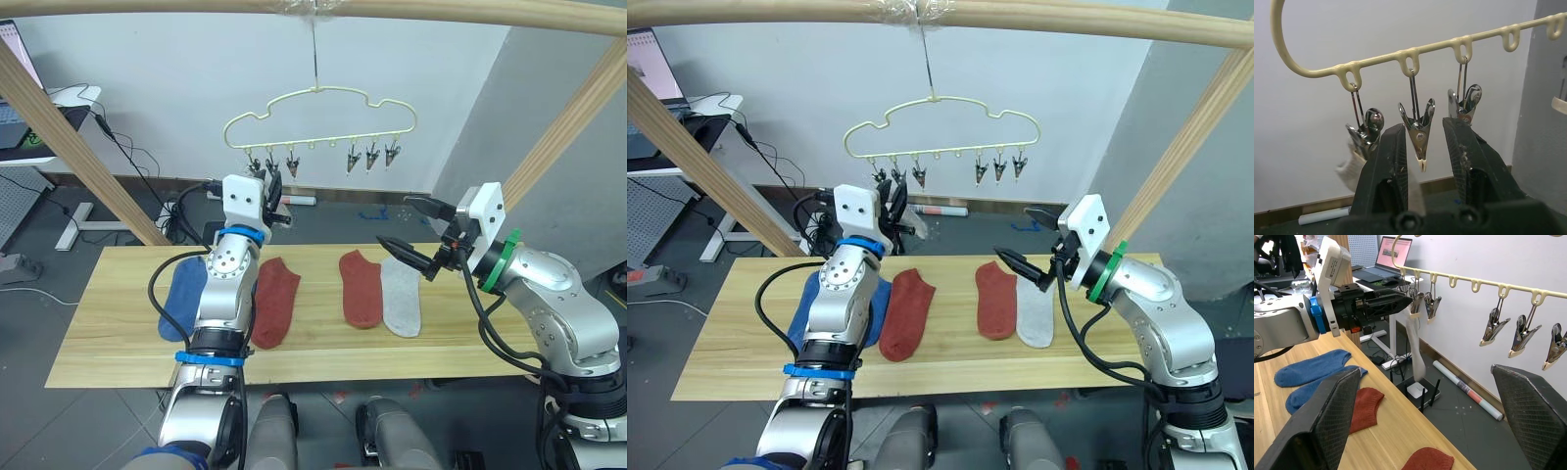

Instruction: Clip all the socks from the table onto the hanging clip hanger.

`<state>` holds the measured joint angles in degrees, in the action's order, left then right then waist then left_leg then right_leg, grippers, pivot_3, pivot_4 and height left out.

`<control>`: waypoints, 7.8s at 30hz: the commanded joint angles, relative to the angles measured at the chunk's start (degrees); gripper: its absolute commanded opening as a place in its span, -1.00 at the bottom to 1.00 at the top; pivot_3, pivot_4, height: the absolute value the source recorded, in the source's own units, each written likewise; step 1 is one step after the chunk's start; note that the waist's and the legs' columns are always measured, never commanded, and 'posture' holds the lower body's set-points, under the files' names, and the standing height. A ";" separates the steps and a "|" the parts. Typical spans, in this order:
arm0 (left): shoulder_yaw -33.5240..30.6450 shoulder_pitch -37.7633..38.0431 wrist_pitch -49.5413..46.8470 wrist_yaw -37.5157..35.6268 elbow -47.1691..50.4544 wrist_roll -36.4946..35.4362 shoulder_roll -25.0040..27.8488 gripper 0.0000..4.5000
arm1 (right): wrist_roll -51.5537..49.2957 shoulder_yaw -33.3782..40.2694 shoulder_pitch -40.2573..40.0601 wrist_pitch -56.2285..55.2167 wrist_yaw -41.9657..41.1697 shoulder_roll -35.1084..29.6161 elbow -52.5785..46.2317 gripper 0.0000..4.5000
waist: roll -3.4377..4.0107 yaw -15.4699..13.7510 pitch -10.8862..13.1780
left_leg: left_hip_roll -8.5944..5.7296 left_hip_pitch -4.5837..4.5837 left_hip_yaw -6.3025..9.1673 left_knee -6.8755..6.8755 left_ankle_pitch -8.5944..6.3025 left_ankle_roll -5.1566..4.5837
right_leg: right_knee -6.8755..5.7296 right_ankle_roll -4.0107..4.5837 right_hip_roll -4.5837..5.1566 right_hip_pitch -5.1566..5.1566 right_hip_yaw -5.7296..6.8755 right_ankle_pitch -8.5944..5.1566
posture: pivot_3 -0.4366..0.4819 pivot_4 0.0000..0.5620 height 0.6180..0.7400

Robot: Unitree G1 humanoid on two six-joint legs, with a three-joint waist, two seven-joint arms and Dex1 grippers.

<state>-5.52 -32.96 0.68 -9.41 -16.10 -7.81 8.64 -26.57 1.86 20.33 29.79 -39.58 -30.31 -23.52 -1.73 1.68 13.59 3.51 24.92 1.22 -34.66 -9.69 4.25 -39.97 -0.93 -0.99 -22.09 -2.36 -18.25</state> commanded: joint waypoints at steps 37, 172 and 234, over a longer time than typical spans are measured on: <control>-1.85 -7.92 6.21 -0.84 -9.32 -0.81 -0.99 -0.42 | -1.43 1.35 0.67 1.43 2.28 -0.29 -4.05 1.00 | 0.00 0.13 0.00 | -0.01 0.00 -0.06 -0.10 0.00 0.00 | -0.02 -0.04 0.00 0.00 0.00 0.06 | -0.20 -0.25 1.00; -24.11 -8.87 -65.81 -7.79 7.24 -51.31 6.43 -0.97 | 5.58 -9.54 10.68 20.23 -13.15 4.08 12.37 -0.97 | 0.08 0.43 0.02 | 0.11 -0.20 0.28 -0.22 0.01 0.01 | -0.18 -0.14 -0.06 0.30 0.06 0.05 | -0.03 -0.24 1.00; -19.99 -3.89 -62.62 -2.22 15.58 -62.78 8.72 0.14 | -4.33 -4.94 27.72 25.60 -1.73 20.47 32.43 -1.00 | 0.05 -0.43 0.01 | 0.00 0.09 0.14 -0.16 0.00 0.00 | -0.01 -0.06 0.07 0.01 0.06 0.17 | 0.11 -0.24 1.00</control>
<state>-25.42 -36.64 -62.84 -10.76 -2.51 -69.72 16.52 -30.40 -3.45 46.53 56.83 -41.12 -10.17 9.93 -1.68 1.25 13.60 3.51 25.01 1.36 -34.82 -9.69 4.25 -39.99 -1.00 -0.93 -22.08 -2.30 -18.09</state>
